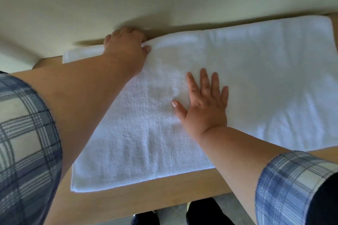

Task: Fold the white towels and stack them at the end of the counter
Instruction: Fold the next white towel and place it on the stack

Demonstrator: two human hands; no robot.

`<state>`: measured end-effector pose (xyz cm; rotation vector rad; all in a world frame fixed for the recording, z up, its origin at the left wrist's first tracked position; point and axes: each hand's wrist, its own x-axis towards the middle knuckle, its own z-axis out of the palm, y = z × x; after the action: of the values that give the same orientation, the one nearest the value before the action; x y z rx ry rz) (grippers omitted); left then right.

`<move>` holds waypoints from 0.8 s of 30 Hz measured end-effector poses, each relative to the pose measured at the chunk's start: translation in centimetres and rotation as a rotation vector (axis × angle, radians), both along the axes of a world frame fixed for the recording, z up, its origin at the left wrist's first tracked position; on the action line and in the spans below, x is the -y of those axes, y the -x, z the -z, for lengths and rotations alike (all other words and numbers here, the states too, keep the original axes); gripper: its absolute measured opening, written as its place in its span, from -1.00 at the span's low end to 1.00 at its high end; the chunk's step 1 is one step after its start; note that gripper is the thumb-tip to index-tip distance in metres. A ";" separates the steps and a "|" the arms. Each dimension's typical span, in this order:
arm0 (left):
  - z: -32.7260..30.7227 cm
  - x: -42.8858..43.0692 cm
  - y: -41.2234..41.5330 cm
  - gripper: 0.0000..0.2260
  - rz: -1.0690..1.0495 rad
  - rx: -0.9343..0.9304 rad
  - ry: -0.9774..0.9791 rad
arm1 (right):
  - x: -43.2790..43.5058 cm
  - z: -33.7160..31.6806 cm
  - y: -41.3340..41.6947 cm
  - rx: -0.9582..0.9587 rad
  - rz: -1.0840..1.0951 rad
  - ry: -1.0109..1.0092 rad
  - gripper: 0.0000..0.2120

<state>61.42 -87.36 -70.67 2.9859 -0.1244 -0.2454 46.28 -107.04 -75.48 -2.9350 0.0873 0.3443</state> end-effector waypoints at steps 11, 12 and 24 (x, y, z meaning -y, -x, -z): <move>-2.3 1.3 11.5 -0.69 0.267 0.292 0.291 | 2.7 -4.3 -2.2 0.250 0.256 -0.645 -0.18; -2.0 1.4 12.1 -0.63 0.259 0.274 0.273 | 3.7 -4.8 -3.6 0.263 0.209 -0.593 -0.15; -3.6 2.9 13.3 -0.66 -0.337 0.132 0.427 | 12.1 -7.8 -9.1 0.233 -0.123 -0.217 -0.64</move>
<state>48.09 -90.27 -67.10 2.5408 0.2766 0.0180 55.40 -119.16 -67.67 -2.7464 -0.1541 0.0237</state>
